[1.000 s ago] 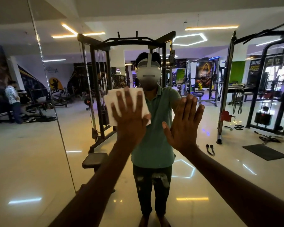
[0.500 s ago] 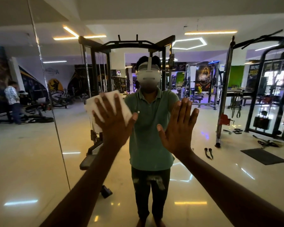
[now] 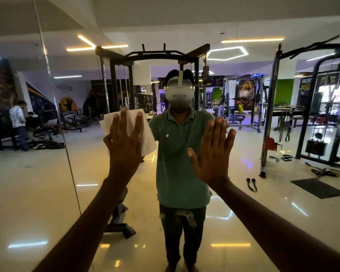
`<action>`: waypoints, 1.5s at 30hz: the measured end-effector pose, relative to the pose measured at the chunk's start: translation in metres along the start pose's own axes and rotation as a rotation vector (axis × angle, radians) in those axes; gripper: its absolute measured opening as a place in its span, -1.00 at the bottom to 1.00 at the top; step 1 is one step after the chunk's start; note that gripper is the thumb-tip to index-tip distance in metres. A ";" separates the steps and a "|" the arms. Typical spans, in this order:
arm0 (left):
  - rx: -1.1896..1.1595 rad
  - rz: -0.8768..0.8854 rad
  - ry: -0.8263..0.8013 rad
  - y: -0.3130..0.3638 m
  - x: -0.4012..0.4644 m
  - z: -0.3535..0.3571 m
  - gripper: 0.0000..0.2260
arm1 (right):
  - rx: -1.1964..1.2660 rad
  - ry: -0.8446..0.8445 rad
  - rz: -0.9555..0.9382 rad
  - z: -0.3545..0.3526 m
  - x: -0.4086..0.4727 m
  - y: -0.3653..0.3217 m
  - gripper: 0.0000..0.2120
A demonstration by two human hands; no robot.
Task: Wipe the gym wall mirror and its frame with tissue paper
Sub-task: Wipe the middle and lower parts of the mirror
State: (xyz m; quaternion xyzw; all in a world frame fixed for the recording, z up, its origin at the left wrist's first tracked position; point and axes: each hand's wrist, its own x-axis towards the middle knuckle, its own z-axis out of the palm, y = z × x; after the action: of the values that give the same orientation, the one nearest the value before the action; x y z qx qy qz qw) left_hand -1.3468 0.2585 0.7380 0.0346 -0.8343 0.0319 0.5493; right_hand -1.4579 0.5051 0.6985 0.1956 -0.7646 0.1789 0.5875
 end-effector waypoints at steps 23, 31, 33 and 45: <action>-0.861 -0.282 -0.360 0.053 0.028 -0.096 -0.80 | 1.654 -1.163 0.661 -0.101 0.058 -0.056 -0.60; -0.807 -0.194 -0.528 0.028 0.020 -0.104 -0.82 | 1.677 -1.264 0.768 -0.130 0.046 -0.083 -0.43; -0.740 -0.083 -0.473 0.022 0.023 -0.095 -0.77 | 1.462 -1.197 0.735 -0.137 0.047 -0.111 -0.77; -0.052 0.138 -0.074 -0.100 0.018 -0.044 -0.39 | -0.020 -0.161 0.178 -0.014 0.026 -0.164 -0.07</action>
State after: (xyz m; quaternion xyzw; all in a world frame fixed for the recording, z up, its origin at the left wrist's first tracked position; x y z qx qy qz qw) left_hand -1.3045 0.1625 0.7738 -0.0360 -0.8549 0.0466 0.5155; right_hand -1.3688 0.3693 0.7344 0.1350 -0.8253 0.2065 0.5079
